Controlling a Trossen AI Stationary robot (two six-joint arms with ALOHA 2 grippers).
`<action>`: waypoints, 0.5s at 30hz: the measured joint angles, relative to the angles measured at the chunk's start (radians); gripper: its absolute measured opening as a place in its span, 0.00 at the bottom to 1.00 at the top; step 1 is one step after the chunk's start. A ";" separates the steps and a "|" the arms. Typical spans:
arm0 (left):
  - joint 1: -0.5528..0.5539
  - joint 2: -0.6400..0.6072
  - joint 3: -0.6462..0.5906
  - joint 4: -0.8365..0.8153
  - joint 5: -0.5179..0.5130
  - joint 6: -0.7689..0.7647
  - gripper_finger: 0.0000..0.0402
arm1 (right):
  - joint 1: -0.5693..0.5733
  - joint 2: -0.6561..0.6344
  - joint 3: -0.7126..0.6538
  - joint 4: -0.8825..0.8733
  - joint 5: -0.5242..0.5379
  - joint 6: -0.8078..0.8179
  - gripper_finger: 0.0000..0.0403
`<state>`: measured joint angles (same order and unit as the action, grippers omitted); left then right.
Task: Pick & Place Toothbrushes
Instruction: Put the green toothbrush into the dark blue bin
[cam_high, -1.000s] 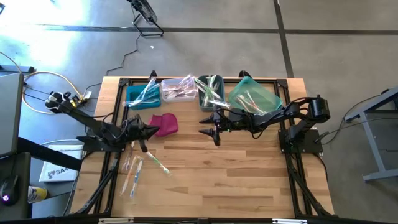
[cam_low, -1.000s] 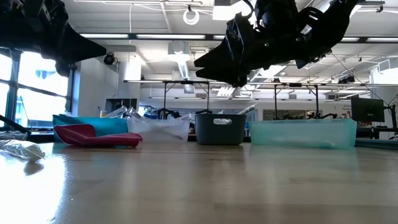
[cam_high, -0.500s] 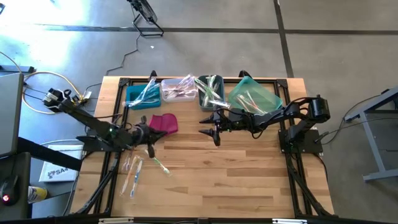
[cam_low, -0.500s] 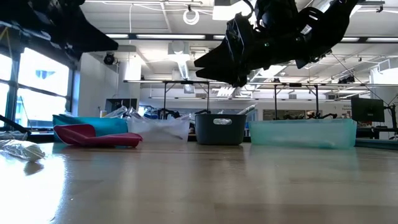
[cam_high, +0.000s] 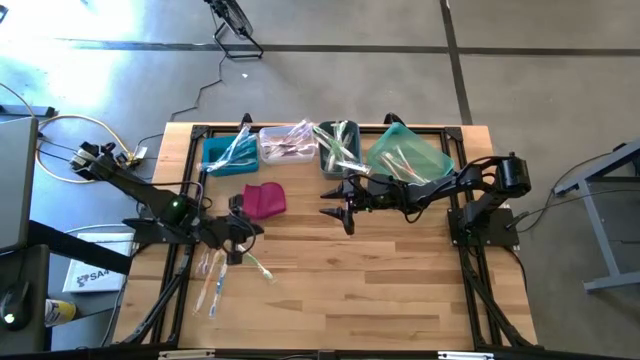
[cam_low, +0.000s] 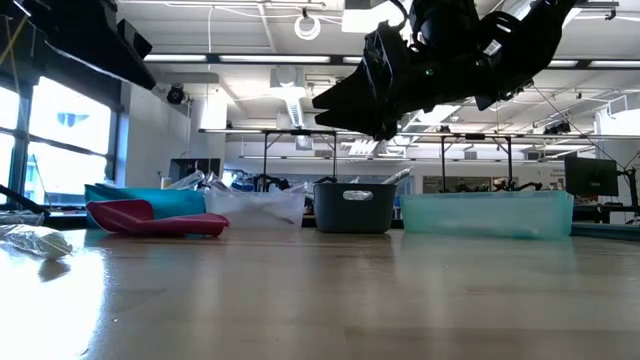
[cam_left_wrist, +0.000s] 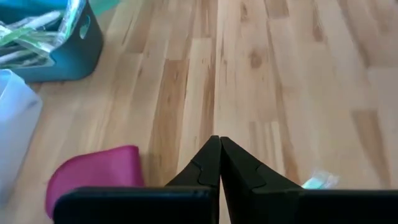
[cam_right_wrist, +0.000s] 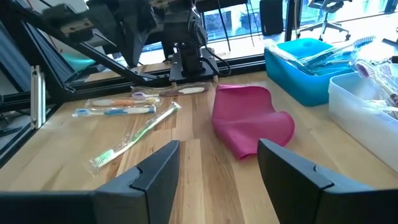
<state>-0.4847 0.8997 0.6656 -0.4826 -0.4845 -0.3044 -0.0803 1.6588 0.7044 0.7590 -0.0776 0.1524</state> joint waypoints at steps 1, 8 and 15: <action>0.000 0.000 0.002 -0.017 0.000 0.014 0.01 | 0.000 0.000 0.000 0.000 -0.002 0.000 0.52; 0.000 0.000 0.002 -0.102 -0.002 0.039 0.01 | 0.000 0.000 0.000 0.000 -0.008 0.000 0.52; 0.000 0.001 0.002 -0.095 0.015 0.038 0.01 | 0.000 0.000 0.000 0.000 -0.011 0.000 0.52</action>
<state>-0.4847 0.9003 0.6674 -0.5771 -0.4693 -0.2668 -0.0803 1.6588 0.7044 0.7591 -0.0881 0.1524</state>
